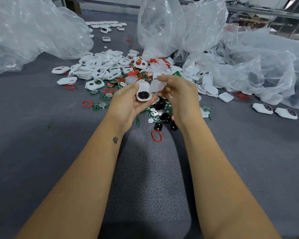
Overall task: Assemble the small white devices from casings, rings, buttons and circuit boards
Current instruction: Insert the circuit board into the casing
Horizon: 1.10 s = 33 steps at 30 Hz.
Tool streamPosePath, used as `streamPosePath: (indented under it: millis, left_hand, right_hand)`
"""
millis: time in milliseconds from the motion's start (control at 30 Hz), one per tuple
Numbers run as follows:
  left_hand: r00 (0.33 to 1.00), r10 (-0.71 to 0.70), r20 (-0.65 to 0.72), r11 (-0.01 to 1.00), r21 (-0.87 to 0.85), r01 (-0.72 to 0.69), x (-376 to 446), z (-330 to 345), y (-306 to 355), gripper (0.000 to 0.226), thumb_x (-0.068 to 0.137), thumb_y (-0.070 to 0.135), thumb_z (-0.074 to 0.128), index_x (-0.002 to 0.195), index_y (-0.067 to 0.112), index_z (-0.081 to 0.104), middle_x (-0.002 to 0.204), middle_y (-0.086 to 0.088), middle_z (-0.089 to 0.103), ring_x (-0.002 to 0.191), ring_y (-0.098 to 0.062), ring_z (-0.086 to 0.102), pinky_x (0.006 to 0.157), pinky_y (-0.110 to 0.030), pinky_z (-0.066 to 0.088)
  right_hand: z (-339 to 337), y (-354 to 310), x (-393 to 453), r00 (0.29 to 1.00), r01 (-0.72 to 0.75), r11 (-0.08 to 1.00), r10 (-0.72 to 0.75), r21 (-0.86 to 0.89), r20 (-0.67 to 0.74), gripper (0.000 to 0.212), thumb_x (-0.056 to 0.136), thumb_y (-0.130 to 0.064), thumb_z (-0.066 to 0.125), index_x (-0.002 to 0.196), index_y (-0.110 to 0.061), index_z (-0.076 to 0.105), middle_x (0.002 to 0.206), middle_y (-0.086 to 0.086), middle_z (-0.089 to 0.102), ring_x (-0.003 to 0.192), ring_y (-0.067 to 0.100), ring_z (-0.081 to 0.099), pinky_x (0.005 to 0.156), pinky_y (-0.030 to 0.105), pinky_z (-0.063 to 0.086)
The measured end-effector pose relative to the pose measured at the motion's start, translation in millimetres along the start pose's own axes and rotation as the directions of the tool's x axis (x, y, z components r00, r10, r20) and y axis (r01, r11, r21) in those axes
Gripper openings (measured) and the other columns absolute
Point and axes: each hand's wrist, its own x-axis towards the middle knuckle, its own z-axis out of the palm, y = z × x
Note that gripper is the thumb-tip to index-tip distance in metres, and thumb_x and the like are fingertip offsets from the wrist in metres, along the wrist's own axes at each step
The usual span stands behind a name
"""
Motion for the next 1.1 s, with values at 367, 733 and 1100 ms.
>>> streamPosePath:
  millis: [367,733,1100]
  left_hand:
    - [0.999,-0.042,-0.009,0.997,0.066,0.043,0.7,-1.1,0.6,0.021,0.101,0.01,0.044,0.108,-0.003,0.06,0.097,-0.022,0.072,0.092,-0.032,0.072,0.07,-0.032,0.059]
    - [0.993,-0.083,0.08,0.993,0.088,0.075,-1.4,-0.8,1.7,0.029,0.101,0.012,0.042,0.116,-0.003,0.062,0.099,-0.02,0.072,0.088,-0.027,0.073,0.071,-0.03,0.059]
    - [0.988,-0.099,0.12,0.99,0.114,0.085,-2.6,1.5,1.2,0.03,0.101,0.012,0.042,0.118,-0.003,0.062,0.107,-0.021,0.071,0.095,-0.026,0.071,0.077,-0.031,0.059]
  right_hand:
    - [-2.4,1.3,-1.8,0.992,0.122,0.983,-0.117,-0.135,0.048,0.039,0.082,0.014,0.06,0.108,-0.014,0.059,0.072,0.002,0.066,0.078,0.02,0.06,0.08,0.036,0.051]
    - [5.3,2.4,-5.6,0.992,0.105,0.987,-0.094,-0.122,0.089,0.03,0.08,0.009,0.07,0.103,-0.009,0.064,0.071,-0.001,0.074,0.076,0.013,0.069,0.071,0.02,0.052]
    - [9.0,5.0,-6.5,0.989,0.149,0.938,-0.143,-0.314,0.044,0.031,0.079,0.008,0.068,0.099,-0.015,0.065,0.075,-0.003,0.072,0.066,0.007,0.061,0.063,0.018,0.049]
